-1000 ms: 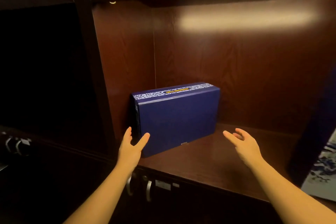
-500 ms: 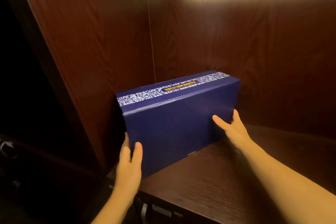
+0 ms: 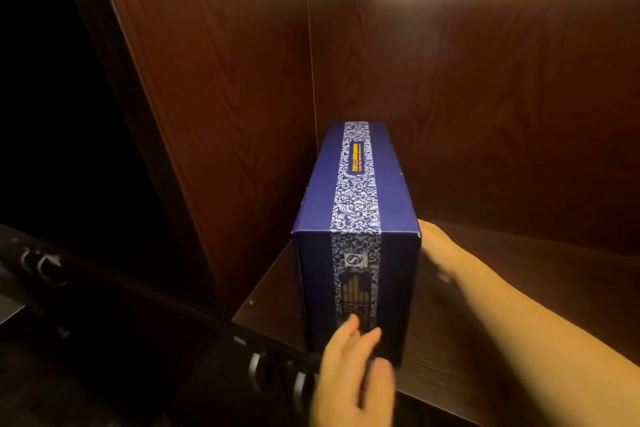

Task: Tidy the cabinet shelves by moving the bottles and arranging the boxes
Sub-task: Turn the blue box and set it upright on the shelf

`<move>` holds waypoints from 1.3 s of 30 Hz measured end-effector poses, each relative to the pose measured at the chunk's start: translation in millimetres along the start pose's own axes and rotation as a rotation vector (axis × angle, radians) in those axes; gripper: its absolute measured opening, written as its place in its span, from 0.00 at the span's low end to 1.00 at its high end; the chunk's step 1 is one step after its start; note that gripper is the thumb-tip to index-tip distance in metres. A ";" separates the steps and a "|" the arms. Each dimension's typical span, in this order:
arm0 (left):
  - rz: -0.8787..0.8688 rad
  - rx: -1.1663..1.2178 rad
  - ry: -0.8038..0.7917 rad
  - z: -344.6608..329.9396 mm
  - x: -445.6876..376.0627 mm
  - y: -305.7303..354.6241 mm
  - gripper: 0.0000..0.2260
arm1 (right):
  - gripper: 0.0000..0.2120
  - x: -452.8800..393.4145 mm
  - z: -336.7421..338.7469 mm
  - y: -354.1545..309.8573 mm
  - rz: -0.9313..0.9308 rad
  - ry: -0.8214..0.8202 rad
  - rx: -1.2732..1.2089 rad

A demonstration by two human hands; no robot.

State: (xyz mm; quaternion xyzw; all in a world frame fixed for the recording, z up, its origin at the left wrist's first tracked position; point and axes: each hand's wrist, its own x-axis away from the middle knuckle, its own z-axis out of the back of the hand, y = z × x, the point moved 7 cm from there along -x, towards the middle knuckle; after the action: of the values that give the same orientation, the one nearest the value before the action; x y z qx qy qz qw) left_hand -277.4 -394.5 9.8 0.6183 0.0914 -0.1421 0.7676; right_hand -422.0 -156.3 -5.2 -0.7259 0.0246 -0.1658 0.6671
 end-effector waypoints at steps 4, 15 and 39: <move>0.175 0.130 0.255 64.3 -58.6 -33.1 0.10 | 0.42 55.0 6.2 7.3 0.161 0.212 -0.172; 0.379 0.442 -0.312 -20.2 -73.1 -27.3 0.14 | 0.32 151.7 -12.2 21.8 0.332 0.053 -0.092; 0.285 0.223 -0.314 -103.2 -235.6 -104.6 0.35 | 0.49 194.8 123.6 40.1 0.361 0.526 0.298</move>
State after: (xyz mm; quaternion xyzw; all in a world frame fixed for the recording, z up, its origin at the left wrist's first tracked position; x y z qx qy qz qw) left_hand -530.5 -289.5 -34.9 0.6763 -0.1335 -0.1360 0.7115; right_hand -197.0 -92.0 -10.6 -0.5368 0.2993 -0.2283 0.7551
